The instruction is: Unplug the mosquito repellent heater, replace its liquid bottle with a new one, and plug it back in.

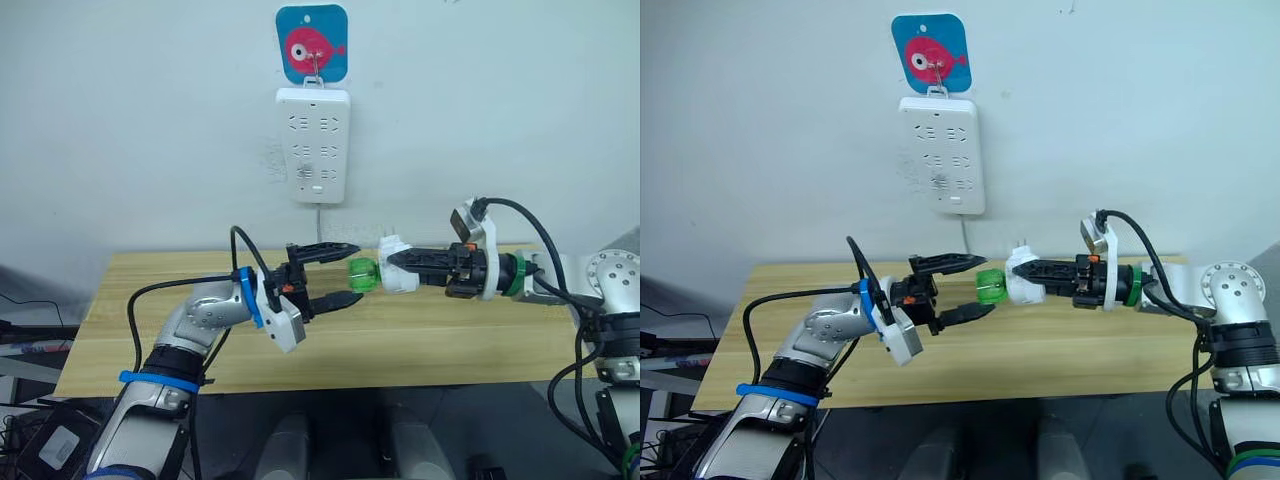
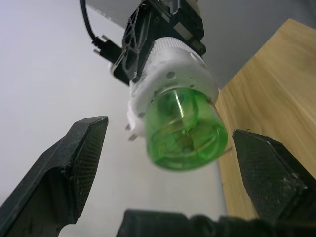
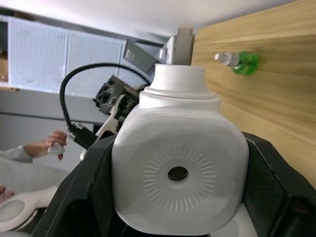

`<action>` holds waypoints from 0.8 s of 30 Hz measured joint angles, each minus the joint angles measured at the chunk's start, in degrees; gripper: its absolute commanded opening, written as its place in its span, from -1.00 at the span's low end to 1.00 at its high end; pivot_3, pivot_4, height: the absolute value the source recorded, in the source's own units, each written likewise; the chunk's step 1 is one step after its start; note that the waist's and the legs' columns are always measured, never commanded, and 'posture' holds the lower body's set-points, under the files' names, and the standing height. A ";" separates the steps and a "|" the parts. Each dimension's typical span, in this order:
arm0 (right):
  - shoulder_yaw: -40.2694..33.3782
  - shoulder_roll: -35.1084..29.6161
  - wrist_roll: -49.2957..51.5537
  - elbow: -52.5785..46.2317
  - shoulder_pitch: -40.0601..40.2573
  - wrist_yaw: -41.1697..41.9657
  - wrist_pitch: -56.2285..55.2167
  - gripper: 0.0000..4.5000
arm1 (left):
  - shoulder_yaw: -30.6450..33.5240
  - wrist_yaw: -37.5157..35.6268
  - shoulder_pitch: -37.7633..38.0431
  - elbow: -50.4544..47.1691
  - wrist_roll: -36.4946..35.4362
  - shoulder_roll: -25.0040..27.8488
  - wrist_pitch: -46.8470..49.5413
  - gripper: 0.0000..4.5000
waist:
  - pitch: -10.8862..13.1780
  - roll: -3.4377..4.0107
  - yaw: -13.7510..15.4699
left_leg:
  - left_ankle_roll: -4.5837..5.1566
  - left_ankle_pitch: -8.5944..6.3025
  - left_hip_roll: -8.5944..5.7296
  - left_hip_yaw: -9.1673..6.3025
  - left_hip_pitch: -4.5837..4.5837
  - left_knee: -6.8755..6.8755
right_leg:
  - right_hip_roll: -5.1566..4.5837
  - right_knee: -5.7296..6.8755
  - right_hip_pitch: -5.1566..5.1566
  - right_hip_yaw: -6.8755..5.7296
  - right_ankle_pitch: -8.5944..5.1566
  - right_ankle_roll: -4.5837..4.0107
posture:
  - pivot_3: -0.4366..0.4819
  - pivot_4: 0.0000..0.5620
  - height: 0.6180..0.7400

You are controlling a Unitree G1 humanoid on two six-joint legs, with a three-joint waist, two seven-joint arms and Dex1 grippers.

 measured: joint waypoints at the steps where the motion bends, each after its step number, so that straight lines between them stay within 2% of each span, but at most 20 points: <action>1: -0.02 -0.04 0.00 -0.07 0.00 0.00 0.09 0.34 | -0.06 0.64 -0.05 0.00 0.02 0.27 -0.23 0.99 | 0.00 0.00 0.00 | 0.00 0.00 0.00 0.00 0.01 0.00 | 0.00 0.00 0.00 0.00 0.00 0.00 | -0.26 -0.23 1.00; 5: -0.13 -0.51 0.00 -0.08 0.00 0.01 0.19 0.34 | -0.94 2.21 -0.05 0.25 0.08 1.94 -0.40 0.99 | 0.00 0.00 -0.08 | 0.00 0.00 0.01 -0.01 0.01 0.00 | 0.00 0.02 0.00 -0.02 0.00 -0.01 | -0.27 -0.23 1.00; 12: -0.13 0.13 0.00 -0.70 0.02 0.13 0.28 0.34 | -2.20 5.68 -0.53 0.29 2.45 1.06 -0.50 0.99 | 0.00 0.00 -0.13 | 0.00 0.01 0.00 -0.01 0.00 0.00 | 0.00 0.02 0.00 -0.02 0.01 -0.01 | -0.28 -0.21 1.00; 16: -0.13 0.13 0.00 -0.72 0.02 0.27 0.50 0.34 | -2.38 7.03 -0.60 0.28 3.31 1.12 -0.65 0.64 | 0.00 0.00 -0.17 | 0.00 0.01 0.01 -0.01 0.01 0.00 | 0.00 0.04 0.00 -0.02 0.01 -0.01 | -0.28 -0.21 1.00; 20: -0.18 0.12 0.11 -0.72 0.01 1.10 0.64 0.34 | -3.51 7.55 -0.58 0.28 3.62 1.84 -1.14 0.08 | 0.00 0.00 -0.28 | 0.01 0.01 0.00 -0.01 0.01 0.00 | 0.00 0.03 0.00 -0.01 0.01 -0.01 | -0.27 -0.20 1.00; 21: -0.19 0.12 0.13 -0.72 0.01 1.32 0.72 0.34 | -3.52 7.99 -0.59 0.28 3.61 1.84 -1.14 0.00 | 0.00 0.00 -0.29 | 0.01 0.01 0.00 -0.01 0.01 0.01 | 0.00 0.03 0.00 -0.01 0.01 -0.01 | -0.27 -0.20 1.00; 24: -0.19 0.00 0.14 -0.72 0.02 1.56 1.07 0.34 | -3.99 8.26 -0.60 0.22 3.39 2.05 -1.10 0.00 | 0.00 0.00 -0.30 | 0.01 0.01 0.00 -0.01 0.01 0.01 | 0.00 0.04 0.00 -0.02 0.01 -0.01 | -0.27 -0.19 1.00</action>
